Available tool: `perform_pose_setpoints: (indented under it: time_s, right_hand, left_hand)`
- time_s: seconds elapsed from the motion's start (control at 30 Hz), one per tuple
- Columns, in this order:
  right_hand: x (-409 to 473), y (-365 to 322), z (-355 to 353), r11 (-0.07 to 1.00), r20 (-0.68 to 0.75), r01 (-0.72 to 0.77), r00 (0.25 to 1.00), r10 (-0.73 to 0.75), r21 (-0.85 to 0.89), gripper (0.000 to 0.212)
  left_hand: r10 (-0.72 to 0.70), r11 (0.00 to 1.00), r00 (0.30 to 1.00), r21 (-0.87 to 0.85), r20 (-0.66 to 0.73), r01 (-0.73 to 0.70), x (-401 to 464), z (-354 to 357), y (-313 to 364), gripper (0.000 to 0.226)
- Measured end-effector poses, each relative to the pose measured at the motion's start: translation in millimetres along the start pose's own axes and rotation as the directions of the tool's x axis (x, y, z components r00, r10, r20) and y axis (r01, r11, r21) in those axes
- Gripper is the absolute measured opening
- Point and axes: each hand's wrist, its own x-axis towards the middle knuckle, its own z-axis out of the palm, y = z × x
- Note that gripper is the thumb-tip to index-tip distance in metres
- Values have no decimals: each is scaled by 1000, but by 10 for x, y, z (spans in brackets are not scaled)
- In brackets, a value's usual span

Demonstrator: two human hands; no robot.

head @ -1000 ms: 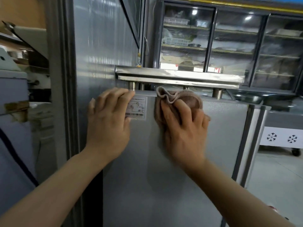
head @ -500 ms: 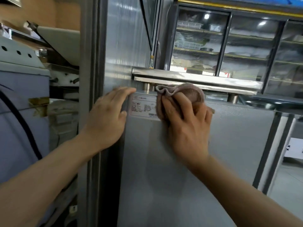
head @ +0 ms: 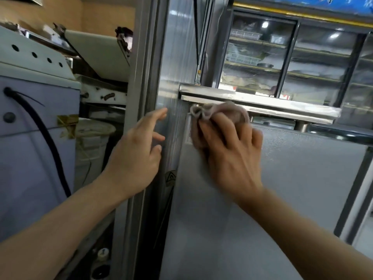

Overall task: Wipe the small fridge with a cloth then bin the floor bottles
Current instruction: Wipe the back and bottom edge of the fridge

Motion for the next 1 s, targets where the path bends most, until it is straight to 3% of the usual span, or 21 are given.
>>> perform_pose_setpoints:
  time_s: [0.1,0.17,0.27,0.37,0.47,0.53,0.67,0.83,0.93,1.0]
  right_hand:
    - [10,-178,81,1000,-6,13,1000,-13,1,57]
    - [-304,-276,86,976,95,213,972,-216,48,57]
    - [-664,-327,12,879,217,459,852,-477,128,48]
    - [-406,-286,34,902,182,426,884,-431,67,47]
    - [96,-202,52,974,65,225,972,-224,-4,45]
    - [190,-196,73,985,31,174,984,-173,-22,40]
    - [-384,-387,175,966,52,255,965,-257,43,35]
    - [-1555,-691,162,886,232,427,857,-460,179,43]
    - [-1627,-561,90,874,197,460,852,-484,157,44]
    - [-1399,-321,25,905,143,418,894,-425,77,46]
  left_hand:
    - [-24,1000,998,-1,-58,24,-72,5,-34,67]
    - [-37,999,998,-1,-40,37,-144,34,-48,65]
    - [-44,999,999,-8,-12,44,-259,55,-101,63]
    - [-64,998,998,-3,-17,64,-326,62,-176,63]
    - [-62,998,998,1,-11,62,-385,82,-246,63]
    - [-58,998,998,8,5,58,-427,123,-266,62]
    - [-85,996,996,31,10,85,-546,250,-267,64]
    - [-146,989,989,31,34,145,-779,337,-312,63]
    - [-176,983,983,58,49,173,-856,388,-293,62]
    - [-187,981,981,58,57,184,-856,448,-252,61]
